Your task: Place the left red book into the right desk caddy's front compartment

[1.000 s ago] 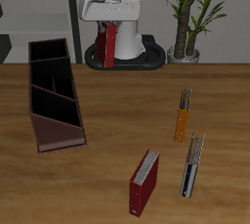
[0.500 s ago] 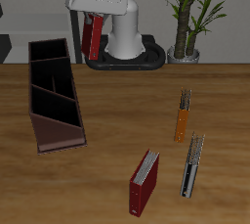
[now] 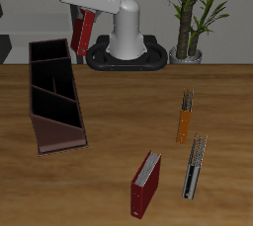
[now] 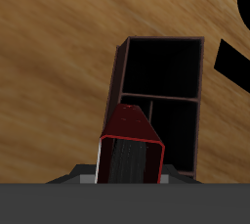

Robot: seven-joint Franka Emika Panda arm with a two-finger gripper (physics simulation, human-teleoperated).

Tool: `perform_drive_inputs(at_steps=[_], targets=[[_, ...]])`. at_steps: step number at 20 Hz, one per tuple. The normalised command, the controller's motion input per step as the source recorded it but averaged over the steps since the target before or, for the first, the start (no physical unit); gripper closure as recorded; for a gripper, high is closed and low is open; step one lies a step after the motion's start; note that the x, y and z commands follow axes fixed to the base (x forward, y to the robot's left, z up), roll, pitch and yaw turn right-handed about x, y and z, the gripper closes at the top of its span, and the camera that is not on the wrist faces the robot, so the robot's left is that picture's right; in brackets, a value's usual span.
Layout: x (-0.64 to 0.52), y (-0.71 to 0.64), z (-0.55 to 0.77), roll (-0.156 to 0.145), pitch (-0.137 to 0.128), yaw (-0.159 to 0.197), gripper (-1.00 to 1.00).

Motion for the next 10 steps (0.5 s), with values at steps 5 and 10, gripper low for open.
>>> perform_drive_inputs(at_steps=[5,10], targets=[[0.05,-0.11,0.11,-0.032,-0.018,-0.047,1.0],[0.08,-0.04,-0.06,-0.011,0.001,-0.016,1.0]])
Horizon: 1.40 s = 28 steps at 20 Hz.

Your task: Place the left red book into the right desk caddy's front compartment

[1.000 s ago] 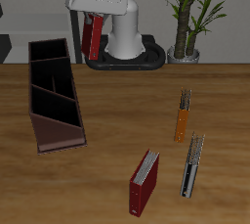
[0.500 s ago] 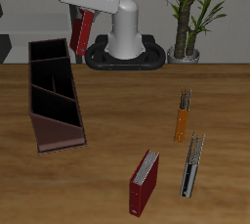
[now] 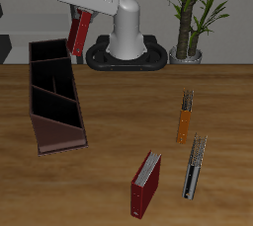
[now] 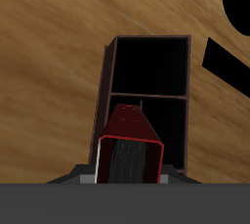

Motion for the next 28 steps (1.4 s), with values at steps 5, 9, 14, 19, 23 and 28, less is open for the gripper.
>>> perform_drive_inputs(at_steps=[5,9,14,19,23,28], targets=[[0.06,-0.07,-0.1,-0.008,0.019,-0.012,1.0],[0.08,-0.01,-0.12,0.0,0.015,0.001,1.0],[0.01,-0.02,-0.08,-0.008,0.001,-0.005,1.0],[0.03,-0.06,-0.02,-0.01,0.002,-0.013,1.0],[0.04,-0.03,-0.06,-0.004,0.004,-0.013,1.0],[0.06,-0.05,-0.04,-0.01,0.002,-0.007,1.0]])
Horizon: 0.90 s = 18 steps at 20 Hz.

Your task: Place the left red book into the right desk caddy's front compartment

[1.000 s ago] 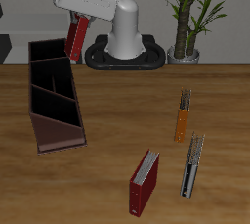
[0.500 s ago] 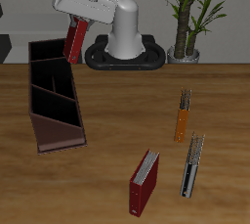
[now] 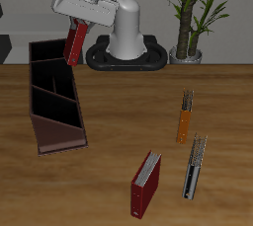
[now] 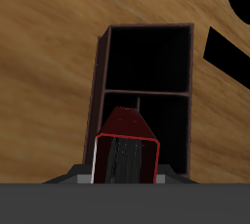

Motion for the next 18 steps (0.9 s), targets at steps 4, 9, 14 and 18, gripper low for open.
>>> perform_drive_inputs(at_steps=[4,9,14,18], targets=[[0.04,-0.02,0.0,0.0,-0.006,-0.002,1.0],[0.07,0.03,0.07,0.005,-0.022,-0.002,1.0],[0.1,0.07,0.15,0.01,-0.04,0.001,1.0],[0.06,0.07,0.06,0.012,-0.019,-0.01,1.0]])
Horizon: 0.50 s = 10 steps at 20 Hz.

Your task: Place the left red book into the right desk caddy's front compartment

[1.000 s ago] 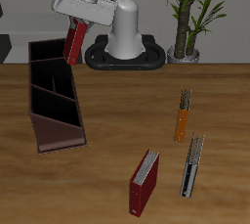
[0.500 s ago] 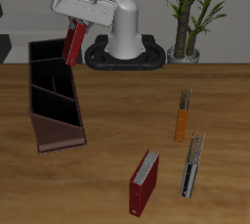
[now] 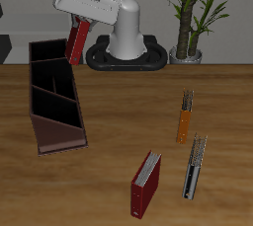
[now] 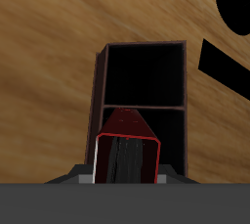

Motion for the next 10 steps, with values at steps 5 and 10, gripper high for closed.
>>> perform_drive_inputs(at_steps=[5,10], targets=[[0.08,0.02,-0.07,0.013,0.024,-0.007,1.0],[0.05,0.01,-0.14,0.017,0.025,0.004,1.0]])
